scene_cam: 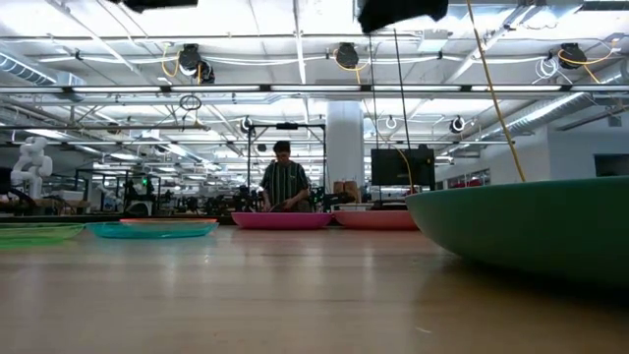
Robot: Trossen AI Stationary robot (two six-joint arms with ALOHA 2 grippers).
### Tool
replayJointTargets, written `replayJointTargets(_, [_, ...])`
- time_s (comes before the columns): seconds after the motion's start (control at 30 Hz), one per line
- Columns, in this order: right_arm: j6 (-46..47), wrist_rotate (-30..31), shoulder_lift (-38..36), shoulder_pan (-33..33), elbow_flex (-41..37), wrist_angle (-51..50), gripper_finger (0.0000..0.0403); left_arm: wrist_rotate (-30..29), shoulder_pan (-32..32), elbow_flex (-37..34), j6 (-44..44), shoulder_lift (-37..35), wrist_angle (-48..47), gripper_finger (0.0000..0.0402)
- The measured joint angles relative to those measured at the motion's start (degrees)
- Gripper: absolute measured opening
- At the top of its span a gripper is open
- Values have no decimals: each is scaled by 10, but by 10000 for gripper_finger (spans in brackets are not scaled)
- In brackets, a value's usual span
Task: Stack plastic plates
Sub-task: Stack the dark blue plate on top of the dark blue plate
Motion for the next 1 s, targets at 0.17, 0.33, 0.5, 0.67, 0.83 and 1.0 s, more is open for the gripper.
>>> replayJointTargets(0.17, [-3,-117,49,-15,5,-77,123,181,-5,-3,70,-2,-3,125])
replayJointTargets(0.33, [15,-205,93,-14,4,-155,123,189,-2,-3,52,-2,-10,125])
replayJointTargets(0.5, [0,-254,130,-14,4,-160,123,189,7,-3,22,0,-11,125])
replayJointTargets(0.67, [-6,-253,158,-15,4,-158,123,189,10,-3,6,0,-12,125])
replayJointTargets(0.83, [-46,-253,174,-15,4,-157,123,189,10,-3,-9,0,-26,125])
replayJointTargets(1.0, [-46,-254,176,-21,4,-161,123,189,10,-3,-25,0,-37,125])
